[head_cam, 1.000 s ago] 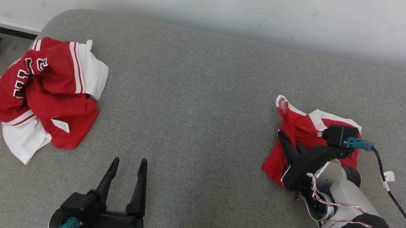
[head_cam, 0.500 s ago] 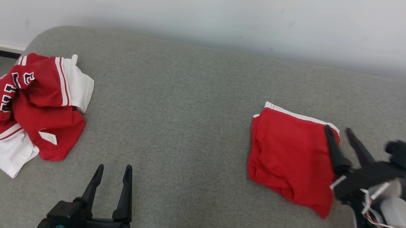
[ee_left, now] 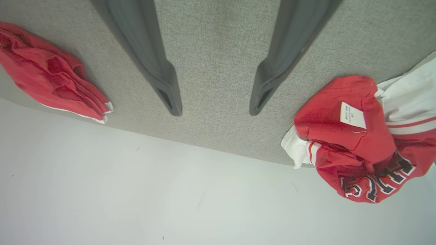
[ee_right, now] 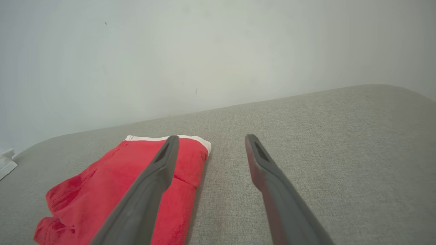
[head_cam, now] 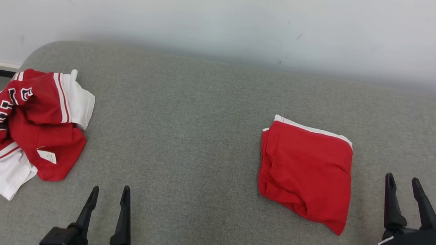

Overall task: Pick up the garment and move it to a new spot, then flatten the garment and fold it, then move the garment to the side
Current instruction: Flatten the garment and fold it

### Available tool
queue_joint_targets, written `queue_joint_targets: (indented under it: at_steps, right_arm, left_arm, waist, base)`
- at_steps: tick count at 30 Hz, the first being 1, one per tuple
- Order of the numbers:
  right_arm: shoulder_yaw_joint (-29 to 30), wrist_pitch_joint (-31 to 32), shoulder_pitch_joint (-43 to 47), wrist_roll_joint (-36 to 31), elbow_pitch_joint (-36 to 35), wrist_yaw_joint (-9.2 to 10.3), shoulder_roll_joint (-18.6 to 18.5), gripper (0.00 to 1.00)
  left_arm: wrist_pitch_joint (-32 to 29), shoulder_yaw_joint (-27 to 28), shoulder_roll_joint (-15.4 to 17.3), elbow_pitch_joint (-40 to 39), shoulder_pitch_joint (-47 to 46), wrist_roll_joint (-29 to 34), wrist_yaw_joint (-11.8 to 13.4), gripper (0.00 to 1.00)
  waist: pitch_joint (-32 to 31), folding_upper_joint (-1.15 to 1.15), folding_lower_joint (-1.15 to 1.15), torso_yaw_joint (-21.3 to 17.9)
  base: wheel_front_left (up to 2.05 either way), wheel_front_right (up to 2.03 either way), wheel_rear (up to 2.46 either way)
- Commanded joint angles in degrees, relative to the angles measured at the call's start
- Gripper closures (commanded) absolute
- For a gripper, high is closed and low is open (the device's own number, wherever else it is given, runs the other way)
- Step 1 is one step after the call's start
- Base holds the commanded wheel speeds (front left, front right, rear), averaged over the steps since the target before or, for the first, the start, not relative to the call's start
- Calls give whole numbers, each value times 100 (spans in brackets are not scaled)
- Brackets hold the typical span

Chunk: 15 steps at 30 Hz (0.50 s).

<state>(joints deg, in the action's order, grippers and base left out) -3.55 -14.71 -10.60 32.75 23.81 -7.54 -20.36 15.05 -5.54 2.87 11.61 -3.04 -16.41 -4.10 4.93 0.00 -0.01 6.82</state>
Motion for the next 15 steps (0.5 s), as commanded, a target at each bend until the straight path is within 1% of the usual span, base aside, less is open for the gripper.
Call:
queue_joint_targets:
  at_steps: [1,4,8,11,12,13,15]
  right_arm:
    - [160,-47,204,-195,-174,12,191,0]
    - [649,-51,547,-632,-813,12,551,0]
    - [923,-49,995,-1124,-1468,12,980,0]
    - [1033,-50,1280,-1375,-1794,12,1164,0]
    - [1016,-50,1383,-1584,-1882,12,1135,0]
    - [998,-51,1541,-1783,-2024,12,1227,0]
    - [1035,-51,1686,-1940,-2130,12,1295,0]
  left_arm:
    - [20,37,4,-57,123,72,-4,0]
    - [20,93,4,-140,224,203,6,0]
    - [20,202,5,-327,319,560,5,0]
    - [20,300,4,-430,410,750,-19,0]
    - [20,297,16,-432,443,878,-36,0]
    - [20,300,21,-433,514,1016,-57,0]
    - [20,274,36,-394,582,1158,-85,0]
  waist:
    - [-56,0,1,-49]
    - [-124,0,1,-109]
    - [-207,0,1,-196]
    - [-278,0,1,-244]
    - [-305,0,1,-260]
    - [-357,0,1,-283]
    - [-405,0,1,-293]
  base:
    - [0,0,0]
    - [0,0,0]
    - [0,0,0]
    - [0,0,0]
    - [0,0,0]
    - [0,0,0]
    - [0,0,0]
